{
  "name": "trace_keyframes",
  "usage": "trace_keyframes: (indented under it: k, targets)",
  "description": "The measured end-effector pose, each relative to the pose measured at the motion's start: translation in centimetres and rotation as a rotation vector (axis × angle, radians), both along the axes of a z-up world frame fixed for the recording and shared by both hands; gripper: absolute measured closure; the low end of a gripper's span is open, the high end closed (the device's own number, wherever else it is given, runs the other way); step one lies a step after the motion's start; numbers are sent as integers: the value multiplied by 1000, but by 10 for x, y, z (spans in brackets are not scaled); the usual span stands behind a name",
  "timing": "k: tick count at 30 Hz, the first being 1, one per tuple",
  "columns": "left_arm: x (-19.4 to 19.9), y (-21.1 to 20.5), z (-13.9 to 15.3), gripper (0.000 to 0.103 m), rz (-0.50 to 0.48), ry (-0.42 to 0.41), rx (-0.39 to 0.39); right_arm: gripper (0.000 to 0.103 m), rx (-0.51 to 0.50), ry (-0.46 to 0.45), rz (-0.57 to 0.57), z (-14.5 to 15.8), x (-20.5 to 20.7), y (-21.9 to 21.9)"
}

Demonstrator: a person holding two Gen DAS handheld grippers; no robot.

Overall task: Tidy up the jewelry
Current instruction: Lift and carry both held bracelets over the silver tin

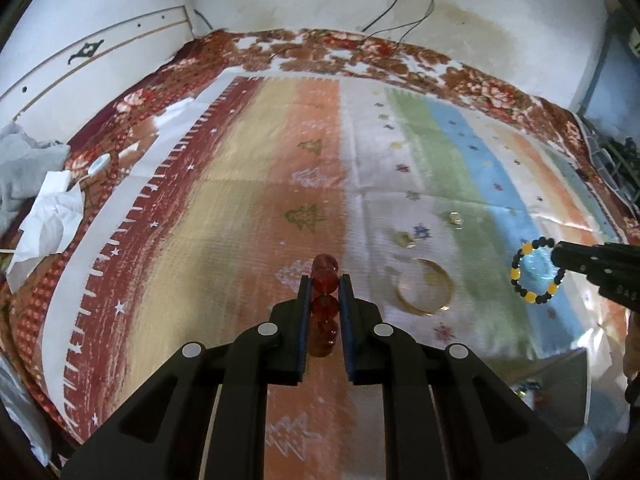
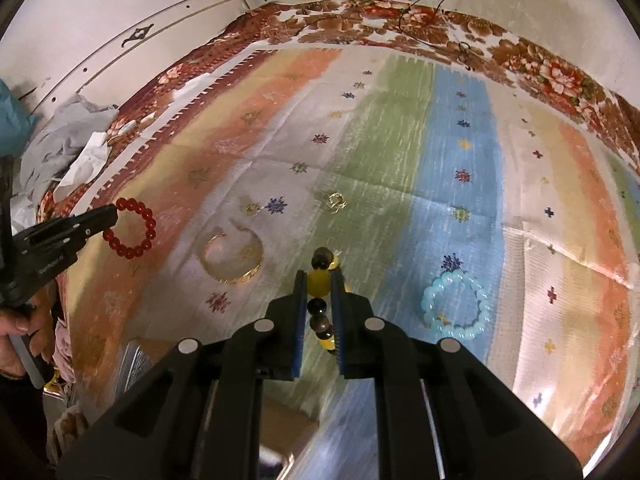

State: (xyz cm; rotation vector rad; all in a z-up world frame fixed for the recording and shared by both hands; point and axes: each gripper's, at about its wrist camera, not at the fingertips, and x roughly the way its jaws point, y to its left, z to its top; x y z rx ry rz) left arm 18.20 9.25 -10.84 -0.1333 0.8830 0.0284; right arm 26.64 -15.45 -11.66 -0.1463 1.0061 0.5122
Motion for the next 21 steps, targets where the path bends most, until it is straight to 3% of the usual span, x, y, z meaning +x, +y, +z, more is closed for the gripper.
trace_keyframes:
  k: [12,21]
  targets:
    - [-60,-35,45,90,-95,-87,-49,90,9,-65,23,46,-69,1]
    - [-93,-69,57,90,-193,-116,-72,90,15,-97,39,65,-118,0]
